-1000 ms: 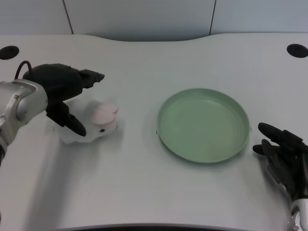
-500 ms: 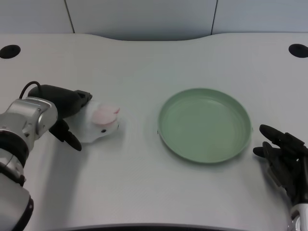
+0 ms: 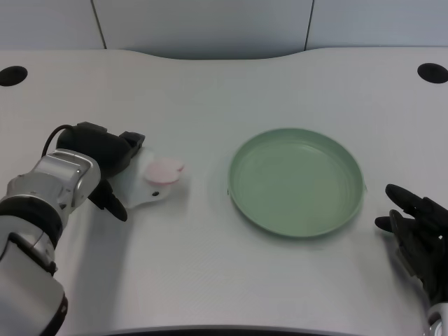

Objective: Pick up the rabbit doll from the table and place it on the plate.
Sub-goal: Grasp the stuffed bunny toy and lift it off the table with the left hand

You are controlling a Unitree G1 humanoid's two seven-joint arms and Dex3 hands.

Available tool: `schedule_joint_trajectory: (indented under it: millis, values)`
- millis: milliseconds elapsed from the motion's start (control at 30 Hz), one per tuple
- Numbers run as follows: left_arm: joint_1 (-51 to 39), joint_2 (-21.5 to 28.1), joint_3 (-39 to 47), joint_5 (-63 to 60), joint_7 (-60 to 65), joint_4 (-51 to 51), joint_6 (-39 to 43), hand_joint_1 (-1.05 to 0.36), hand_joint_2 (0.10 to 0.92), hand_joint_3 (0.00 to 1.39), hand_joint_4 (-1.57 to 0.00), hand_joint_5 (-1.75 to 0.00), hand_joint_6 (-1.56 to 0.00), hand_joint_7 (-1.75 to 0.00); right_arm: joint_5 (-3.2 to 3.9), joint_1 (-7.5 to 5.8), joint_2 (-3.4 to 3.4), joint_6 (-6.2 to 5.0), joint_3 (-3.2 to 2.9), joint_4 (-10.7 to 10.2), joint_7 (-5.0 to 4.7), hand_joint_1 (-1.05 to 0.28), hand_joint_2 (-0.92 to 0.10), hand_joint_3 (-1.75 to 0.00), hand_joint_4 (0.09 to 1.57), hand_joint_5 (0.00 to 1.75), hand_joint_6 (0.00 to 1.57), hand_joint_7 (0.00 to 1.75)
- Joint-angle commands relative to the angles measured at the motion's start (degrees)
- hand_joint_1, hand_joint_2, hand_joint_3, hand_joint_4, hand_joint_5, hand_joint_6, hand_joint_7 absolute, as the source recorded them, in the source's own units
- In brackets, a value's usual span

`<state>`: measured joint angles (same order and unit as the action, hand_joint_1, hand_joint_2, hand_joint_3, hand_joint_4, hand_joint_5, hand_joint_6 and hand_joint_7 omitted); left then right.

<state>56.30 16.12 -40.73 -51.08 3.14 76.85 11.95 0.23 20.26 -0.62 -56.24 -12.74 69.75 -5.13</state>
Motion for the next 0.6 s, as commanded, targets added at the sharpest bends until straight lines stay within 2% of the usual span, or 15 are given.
schedule_joint_trajectory:
  millis: [33,100,200,233,267,300,333,367,400,433,467,500,533,600]
  values:
    - [-0.06,-0.17,-0.46,-0.28,1.56,0.89,-0.92,-1.00,0.906,0.00,-0.02,-0.03,-0.02,-0.01,-0.29,-0.58,-0.91,-1.25,-0.05,0.69,-0.63,-0.32,-0.92,-0.29,0.69,0.88,0.93,0.02]
    - [-0.16,-0.26,-0.53,-0.38,3.01,0.96,-1.42,-0.97,0.892,0.00,-0.07,-0.06,-0.09,-0.05,-0.58,-0.54,-1.08,-1.71,0.02,0.96,-0.92,-0.32,-0.92,-0.29,0.68,0.86,0.93,0.02]
    - [-0.53,-0.30,0.92,1.17,4.26,1.04,-1.08,-0.86,0.844,0.00,-0.29,-0.18,-0.33,-0.17,-0.84,-0.70,-1.02,-2.02,0.08,0.95,-1.22,-0.33,-0.92,-0.29,0.68,0.84,0.93,0.02]
    - [-0.66,-0.28,1.88,2.14,4.09,1.08,-0.83,-0.74,0.816,0.00,-0.41,-0.29,-0.47,-0.27,-0.81,-0.80,-0.91,-2.01,0.04,0.82,-1.22,-0.32,-0.92,-0.29,0.68,0.84,0.93,0.02]
    - [-0.69,-0.28,2.48,2.82,3.71,1.15,-0.94,-0.64,0.802,0.00,-0.51,-0.50,-0.59,-0.47,-0.77,-0.87,-0.89,-1.99,-0.01,0.76,-1.09,-0.31,-0.92,-0.29,0.69,0.83,0.93,0.02]
    - [-0.68,-0.28,2.71,3.17,3.40,1.21,-1.11,-0.59,0.802,0.00,-0.55,-0.62,-0.63,-0.62,-0.73,-0.89,-0.88,-1.97,-0.05,0.74,-0.98,-0.30,-0.92,-0.29,0.69,0.83,0.93,0.01]
    - [-0.60,-0.23,2.44,2.92,3.36,1.28,-1.49,-0.57,0.801,0.00,-0.56,-0.68,-0.65,-0.71,-0.77,-0.94,-0.91,-1.97,-0.06,0.74,-1.02,-0.29,-0.92,-0.30,0.69,0.83,0.93,0.01]
    - [-0.54,-0.19,2.24,2.69,3.36,1.33,-1.75,-0.50,0.795,0.00,-0.64,-0.90,-0.68,-0.89,-0.81,-0.97,-0.94,-1.97,-0.06,0.73,-1.08,-0.30,-0.92,-0.30,0.71,0.83,0.92,0.01]
    - [-0.50,-0.05,1.77,2.15,3.70,1.37,-1.87,-0.47,0.793,0.00,-0.66,-0.98,-0.68,-0.97,-0.56,-0.94,-0.92,-2.11,-0.22,0.84,-0.74,-0.30,-0.92,-0.29,0.71,0.83,0.92,0.01]
    - [-0.52,0.12,1.49,1.79,4.20,1.39,-1.91,-0.45,0.786,0.00,-0.68,-1.06,-0.67,-0.99,-0.75,-0.89,-0.95,-2.10,-0.19,0.95,-1.13,-0.30,-0.92,-0.29,0.72,0.83,0.93,0.01]
    - [-0.62,0.32,1.31,1.55,4.93,1.39,-1.77,-0.41,0.777,0.00,-0.67,-1.19,-0.65,-1.06,-1.17,-0.92,-1.00,-1.94,-0.03,0.95,-1.82,-0.30,-0.92,-0.29,0.72,0.82,0.93,0.01]
    - [-0.73,0.51,1.26,1.51,5.53,1.40,-1.58,-0.39,0.773,0.00,-0.66,-1.30,-0.64,-1.15,-1.39,-0.94,-1.04,-1.92,0.05,0.99,-2.12,-0.31,-0.92,-0.28,0.72,0.82,0.93,0.01]
    - [-0.86,0.68,1.32,1.61,6.10,1.40,-1.45,-0.36,0.770,0.00,-0.66,-1.35,-0.63,-1.18,-1.37,-0.98,-1.08,-2.05,0.06,1.00,-1.95,-0.31,-0.92,-0.28,0.72,0.81,0.93,0.01]
    - [-1.06,0.90,1.66,2.06,6.77,1.41,-1.28,-0.34,0.789,0.01,-0.65,-1.42,-0.70,-1.07,-1.53,-1.07,-1.17,-2.52,0.16,0.98,-1.96,-0.29,-0.92,-0.29,0.73,0.81,0.92,0.01]
